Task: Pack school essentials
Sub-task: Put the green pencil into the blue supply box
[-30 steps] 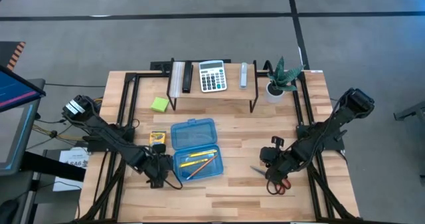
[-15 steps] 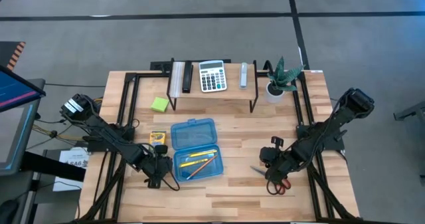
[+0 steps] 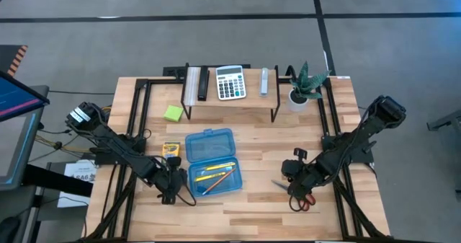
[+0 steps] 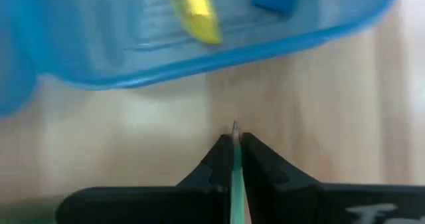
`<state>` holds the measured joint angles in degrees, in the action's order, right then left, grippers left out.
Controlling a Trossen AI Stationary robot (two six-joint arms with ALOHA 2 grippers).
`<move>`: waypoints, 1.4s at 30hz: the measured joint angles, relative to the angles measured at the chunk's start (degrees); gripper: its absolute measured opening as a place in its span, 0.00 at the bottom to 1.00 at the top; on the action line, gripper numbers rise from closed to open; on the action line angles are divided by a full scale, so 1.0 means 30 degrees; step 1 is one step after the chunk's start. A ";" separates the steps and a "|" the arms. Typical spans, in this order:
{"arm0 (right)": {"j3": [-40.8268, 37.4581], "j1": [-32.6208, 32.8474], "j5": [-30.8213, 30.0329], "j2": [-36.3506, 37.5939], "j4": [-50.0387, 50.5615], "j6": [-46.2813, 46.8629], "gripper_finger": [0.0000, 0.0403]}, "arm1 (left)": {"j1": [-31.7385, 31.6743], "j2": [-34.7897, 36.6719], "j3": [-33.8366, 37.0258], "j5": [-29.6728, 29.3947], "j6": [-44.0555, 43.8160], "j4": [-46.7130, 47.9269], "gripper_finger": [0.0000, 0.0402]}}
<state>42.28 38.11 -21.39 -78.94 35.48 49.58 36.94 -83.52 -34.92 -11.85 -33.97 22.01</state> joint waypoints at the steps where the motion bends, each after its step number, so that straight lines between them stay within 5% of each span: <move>1: 0.0000 0.0000 -0.0006 0.0000 0.0007 -0.0008 0.27 | -0.0025 0.0145 -0.0162 -0.0310 0.0014 0.0529 0.00; 14: 0.0000 0.0000 -0.0058 0.0000 -0.0058 -0.0060 0.27 | -0.0026 0.0817 -0.3582 -0.1855 0.0115 0.4726 0.00; 21: 0.0000 -0.0359 -0.0086 0.0000 -0.0135 -0.0349 0.27 | -0.1072 0.0350 -0.6572 -0.2928 0.1075 0.4005 0.00; 36: 0.0000 -0.1032 -0.0018 -0.0007 -0.0718 -0.1494 0.27 | -0.6437 -0.7741 -1.5337 0.0825 0.6632 0.3057 0.00; 42: 0.0000 -0.0666 0.0040 -0.0007 -0.0707 -0.1426 0.27 | -0.7236 -0.9986 -1.6204 0.2367 0.6746 0.3372 0.00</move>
<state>42.28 36.11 -21.27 -78.96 33.36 45.30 15.23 -113.47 -83.54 -4.75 -13.73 32.12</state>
